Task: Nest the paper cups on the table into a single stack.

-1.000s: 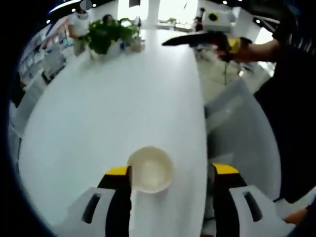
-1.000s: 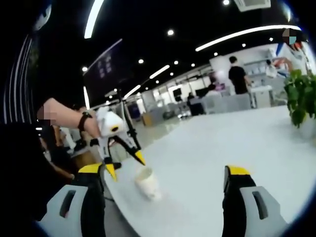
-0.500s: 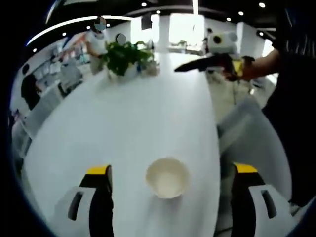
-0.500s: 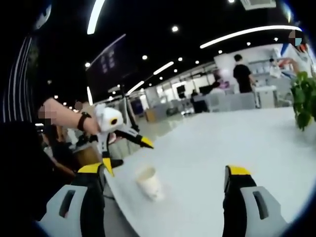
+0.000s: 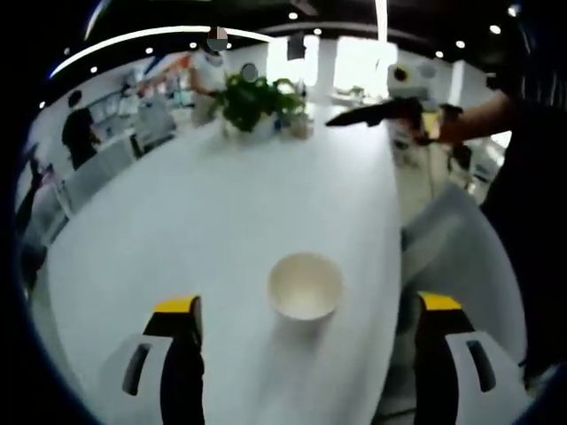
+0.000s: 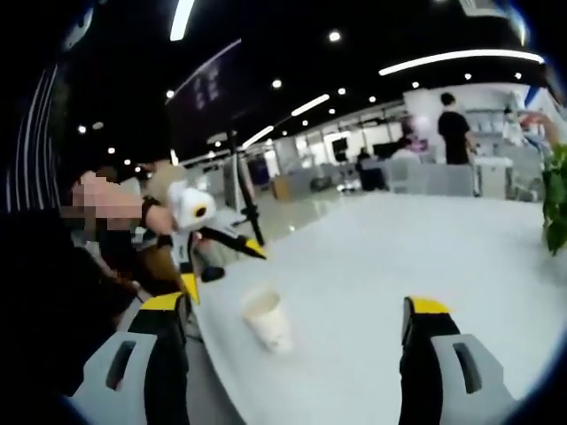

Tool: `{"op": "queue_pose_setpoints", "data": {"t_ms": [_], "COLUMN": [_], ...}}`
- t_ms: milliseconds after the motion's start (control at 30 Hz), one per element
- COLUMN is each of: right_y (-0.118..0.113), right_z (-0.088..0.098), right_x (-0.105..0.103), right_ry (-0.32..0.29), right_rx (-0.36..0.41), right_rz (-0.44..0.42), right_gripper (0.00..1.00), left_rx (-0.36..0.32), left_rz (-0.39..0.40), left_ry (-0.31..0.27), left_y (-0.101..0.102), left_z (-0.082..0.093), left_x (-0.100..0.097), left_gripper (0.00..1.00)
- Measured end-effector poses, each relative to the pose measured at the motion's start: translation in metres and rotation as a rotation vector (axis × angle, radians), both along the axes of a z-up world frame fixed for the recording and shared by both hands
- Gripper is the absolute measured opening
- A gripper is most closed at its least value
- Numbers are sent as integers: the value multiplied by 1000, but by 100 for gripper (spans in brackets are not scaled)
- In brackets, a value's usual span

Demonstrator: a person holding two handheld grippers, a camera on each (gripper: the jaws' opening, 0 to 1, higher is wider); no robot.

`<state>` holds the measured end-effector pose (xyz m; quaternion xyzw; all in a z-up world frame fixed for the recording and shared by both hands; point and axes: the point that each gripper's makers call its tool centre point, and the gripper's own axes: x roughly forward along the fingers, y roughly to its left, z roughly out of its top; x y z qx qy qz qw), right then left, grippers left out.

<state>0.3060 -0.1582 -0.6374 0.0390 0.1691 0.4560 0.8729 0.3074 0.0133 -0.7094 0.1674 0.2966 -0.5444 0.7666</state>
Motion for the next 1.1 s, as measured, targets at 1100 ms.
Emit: {"op": "queue_pose_setpoints", "data": {"t_ms": [1100], "right_y": [60], "right_z": [-63], "right_x": [-3], "right_ry": [23], "right_rx": [-230], "right_rz": [229], "right_gripper": [94], "left_rx": [-57], "left_rz": [93], "left_ry": [-32], "left_y": [38], "left_z": [-26], "left_x": [-2], "left_gripper": [95]}}
